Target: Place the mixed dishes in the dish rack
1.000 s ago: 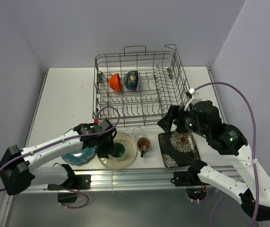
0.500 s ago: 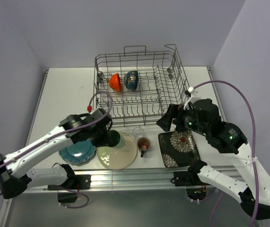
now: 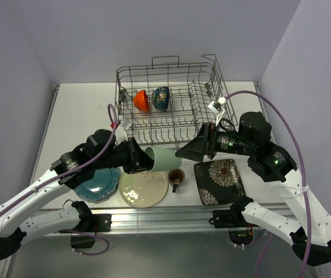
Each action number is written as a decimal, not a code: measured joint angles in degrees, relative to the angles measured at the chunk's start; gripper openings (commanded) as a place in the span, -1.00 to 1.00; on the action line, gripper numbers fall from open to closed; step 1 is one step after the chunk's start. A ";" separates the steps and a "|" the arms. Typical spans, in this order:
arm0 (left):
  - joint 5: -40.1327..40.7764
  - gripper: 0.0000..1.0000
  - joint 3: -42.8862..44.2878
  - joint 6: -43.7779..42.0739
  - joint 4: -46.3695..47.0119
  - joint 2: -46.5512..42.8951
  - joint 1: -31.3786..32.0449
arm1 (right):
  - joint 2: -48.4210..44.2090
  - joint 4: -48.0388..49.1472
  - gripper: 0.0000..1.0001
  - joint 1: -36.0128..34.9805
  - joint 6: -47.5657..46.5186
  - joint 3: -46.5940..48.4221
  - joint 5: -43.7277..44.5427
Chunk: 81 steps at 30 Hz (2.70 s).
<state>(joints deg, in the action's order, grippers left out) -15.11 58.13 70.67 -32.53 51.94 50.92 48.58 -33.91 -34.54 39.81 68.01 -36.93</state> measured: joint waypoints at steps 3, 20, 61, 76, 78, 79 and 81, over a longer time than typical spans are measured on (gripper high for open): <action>-4.22 -1.00 -4.28 2.78 7.52 -0.33 -1.18 | -1.79 6.84 0.97 0.46 4.04 -3.26 -5.35; -14.05 -1.00 -9.22 13.90 30.82 -2.75 -6.08 | -3.80 12.15 0.95 1.18 8.28 -6.12 -10.01; -29.79 0.99 -11.63 21.53 50.97 3.74 -14.08 | 7.69 49.37 -1.00 2.45 30.38 -12.68 -16.39; -11.50 0.98 7.37 1.46 -3.69 3.19 -36.65 | 32.59 18.23 -1.00 15.26 9.81 20.59 -10.21; -9.88 0.95 9.27 -1.40 -9.09 5.53 -37.48 | 39.76 9.38 -1.00 15.76 4.11 32.33 -3.91; -9.44 0.93 9.53 -2.58 -10.78 6.62 -37.66 | 44.06 3.89 -1.00 15.85 1.36 39.19 -0.46; -9.42 0.91 9.46 -4.26 -13.77 9.90 -37.77 | 52.63 -3.98 -1.00 15.96 -3.74 52.35 6.75</action>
<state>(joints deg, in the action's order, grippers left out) -24.53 67.59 66.41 -46.30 61.84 13.15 101.21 -37.89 -18.59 36.07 120.36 -30.17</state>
